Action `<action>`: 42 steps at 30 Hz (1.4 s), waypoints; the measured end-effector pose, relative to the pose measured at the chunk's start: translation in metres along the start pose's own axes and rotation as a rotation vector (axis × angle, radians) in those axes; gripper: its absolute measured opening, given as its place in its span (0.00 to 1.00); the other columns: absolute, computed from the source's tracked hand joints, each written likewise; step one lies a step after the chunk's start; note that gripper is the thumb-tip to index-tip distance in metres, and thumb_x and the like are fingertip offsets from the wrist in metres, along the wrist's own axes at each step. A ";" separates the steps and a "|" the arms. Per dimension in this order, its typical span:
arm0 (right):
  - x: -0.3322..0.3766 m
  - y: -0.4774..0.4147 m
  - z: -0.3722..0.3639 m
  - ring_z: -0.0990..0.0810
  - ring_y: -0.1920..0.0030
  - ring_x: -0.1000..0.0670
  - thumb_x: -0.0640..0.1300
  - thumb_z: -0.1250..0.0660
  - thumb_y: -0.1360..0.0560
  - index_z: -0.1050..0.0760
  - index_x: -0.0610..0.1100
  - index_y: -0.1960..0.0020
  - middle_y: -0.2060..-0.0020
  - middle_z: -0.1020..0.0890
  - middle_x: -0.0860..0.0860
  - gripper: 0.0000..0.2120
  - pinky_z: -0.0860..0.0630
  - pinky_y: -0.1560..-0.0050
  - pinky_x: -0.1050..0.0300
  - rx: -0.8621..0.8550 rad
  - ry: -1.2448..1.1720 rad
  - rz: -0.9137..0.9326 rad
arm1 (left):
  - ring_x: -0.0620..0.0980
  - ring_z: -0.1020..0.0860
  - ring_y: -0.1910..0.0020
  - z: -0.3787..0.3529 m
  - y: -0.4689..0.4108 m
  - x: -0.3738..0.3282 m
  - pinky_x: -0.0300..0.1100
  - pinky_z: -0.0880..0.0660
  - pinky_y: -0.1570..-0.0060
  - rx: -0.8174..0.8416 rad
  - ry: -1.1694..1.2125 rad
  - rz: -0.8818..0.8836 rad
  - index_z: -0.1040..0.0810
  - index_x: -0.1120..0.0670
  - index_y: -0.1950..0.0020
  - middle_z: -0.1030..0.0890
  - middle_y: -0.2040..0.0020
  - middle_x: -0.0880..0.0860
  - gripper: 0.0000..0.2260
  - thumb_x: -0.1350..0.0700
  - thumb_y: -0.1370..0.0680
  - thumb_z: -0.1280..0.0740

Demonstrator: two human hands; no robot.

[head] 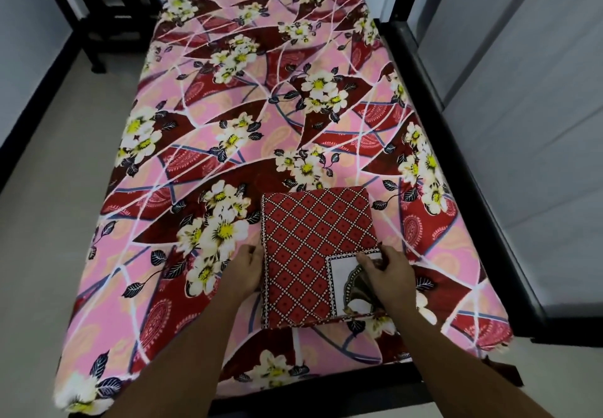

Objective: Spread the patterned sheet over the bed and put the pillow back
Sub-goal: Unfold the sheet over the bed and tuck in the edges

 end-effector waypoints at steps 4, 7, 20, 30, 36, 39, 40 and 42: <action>-0.007 0.005 0.008 0.19 0.54 0.47 0.68 0.30 0.28 0.20 0.46 0.47 0.54 0.18 0.50 0.25 0.21 0.55 0.51 -0.056 0.042 -0.072 | 0.55 0.21 0.46 -0.001 0.014 0.007 0.45 0.27 0.50 0.014 -0.083 -0.089 0.29 0.56 0.31 0.19 0.40 0.56 0.22 0.42 0.15 0.48; -0.011 0.017 0.010 0.19 0.56 0.48 0.68 0.31 0.28 0.21 0.49 0.50 0.57 0.17 0.51 0.23 0.21 0.57 0.51 -0.077 0.093 -0.072 | 0.53 0.22 0.44 -0.009 0.030 0.008 0.43 0.29 0.51 0.023 -0.116 -0.200 0.28 0.54 0.31 0.20 0.39 0.54 0.18 0.48 0.14 0.46; -0.021 0.043 0.011 0.20 0.58 0.45 0.59 0.24 0.29 0.20 0.45 0.52 0.58 0.17 0.49 0.18 0.27 0.60 0.54 -0.093 0.005 -0.172 | 0.48 0.21 0.53 0.006 0.080 0.047 0.43 0.27 0.58 -0.137 -0.177 -0.272 0.24 0.51 0.40 0.20 0.49 0.48 0.10 0.51 0.17 0.41; -0.026 0.062 0.011 0.19 0.53 0.40 0.60 0.26 0.28 0.20 0.44 0.48 0.56 0.17 0.45 0.20 0.29 0.58 0.54 0.011 -0.078 -0.331 | 0.43 0.24 0.55 -0.025 0.136 0.036 0.41 0.27 0.59 -0.160 -0.194 -0.357 0.28 0.50 0.36 0.24 0.48 0.47 0.11 0.49 0.16 0.43; 0.007 0.089 0.022 0.21 0.62 0.47 0.48 0.27 0.25 0.27 0.44 0.51 0.60 0.19 0.48 0.12 0.33 0.69 0.58 -0.144 -0.388 -0.236 | 0.54 0.22 0.48 -0.046 0.143 0.042 0.46 0.27 0.54 -0.167 -0.190 -0.175 0.32 0.54 0.36 0.24 0.44 0.53 0.14 0.48 0.18 0.39; 0.061 0.110 0.031 0.19 0.64 0.51 0.42 0.27 0.24 0.29 0.47 0.53 0.64 0.20 0.53 0.10 0.30 0.73 0.63 -0.258 -0.453 -0.033 | 0.54 0.22 0.48 -0.058 0.152 0.051 0.45 0.28 0.55 -0.114 -0.234 -0.122 0.33 0.55 0.36 0.26 0.42 0.55 0.15 0.47 0.18 0.40; 0.087 0.117 0.030 0.19 0.65 0.58 0.41 0.27 0.24 0.29 0.48 0.53 0.64 0.21 0.55 0.10 0.29 0.74 0.67 -0.257 -0.470 0.056 | 0.54 0.22 0.48 -0.062 0.156 0.052 0.45 0.28 0.55 -0.100 -0.240 -0.118 0.33 0.54 0.36 0.27 0.41 0.55 0.15 0.47 0.18 0.41; 0.141 0.135 0.020 0.20 0.64 0.64 0.44 0.27 0.23 0.28 0.51 0.52 0.62 0.20 0.58 0.10 0.26 0.72 0.69 -0.180 -0.490 0.235 | 0.54 0.22 0.47 -0.070 0.161 0.057 0.45 0.28 0.54 -0.068 -0.241 -0.107 0.34 0.53 0.34 0.27 0.40 0.54 0.17 0.45 0.18 0.41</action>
Point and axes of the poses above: each hand's wrist, its own y-axis away from the middle knuckle, its own z-axis out of the back of the hand, x = y × z, the point moved 10 cm from there along -y, towards the middle knuckle
